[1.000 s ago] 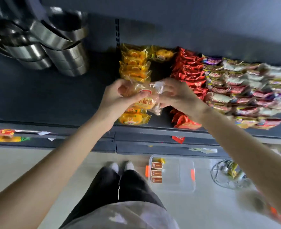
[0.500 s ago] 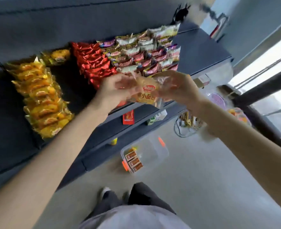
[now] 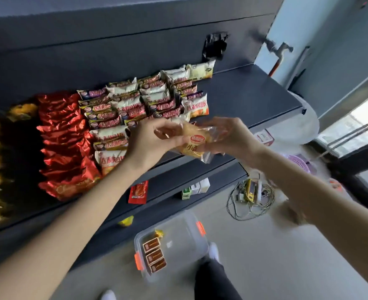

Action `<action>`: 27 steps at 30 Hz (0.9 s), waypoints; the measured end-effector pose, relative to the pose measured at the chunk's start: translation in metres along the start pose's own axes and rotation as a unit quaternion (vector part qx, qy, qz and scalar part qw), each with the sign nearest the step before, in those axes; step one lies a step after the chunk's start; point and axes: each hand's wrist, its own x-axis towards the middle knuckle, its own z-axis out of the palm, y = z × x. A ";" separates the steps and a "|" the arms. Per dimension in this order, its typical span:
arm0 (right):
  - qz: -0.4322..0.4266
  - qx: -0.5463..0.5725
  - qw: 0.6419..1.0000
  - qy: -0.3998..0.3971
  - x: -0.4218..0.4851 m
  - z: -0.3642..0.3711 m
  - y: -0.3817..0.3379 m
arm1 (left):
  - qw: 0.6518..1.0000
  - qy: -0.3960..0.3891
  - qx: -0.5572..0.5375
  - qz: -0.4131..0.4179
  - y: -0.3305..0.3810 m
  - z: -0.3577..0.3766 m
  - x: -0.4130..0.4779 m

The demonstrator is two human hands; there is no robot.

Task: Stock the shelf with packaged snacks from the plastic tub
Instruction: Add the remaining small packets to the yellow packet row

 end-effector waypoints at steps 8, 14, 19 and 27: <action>-0.002 -0.007 0.999 -0.044 0.074 -0.108 0.089 | 0.986 0.120 0.038 -0.106 0.027 0.099 0.049; -0.053 -0.078 0.994 0.058 0.144 -0.179 0.149 | 0.939 0.144 0.308 -0.048 0.036 0.117 0.088; -0.049 -0.142 0.984 0.099 0.231 -0.217 0.220 | 0.902 0.068 0.424 -0.043 0.000 0.167 0.140; -0.024 -0.149 0.986 0.077 0.336 -0.221 0.259 | 0.858 0.026 0.513 -0.023 -0.049 0.262 0.191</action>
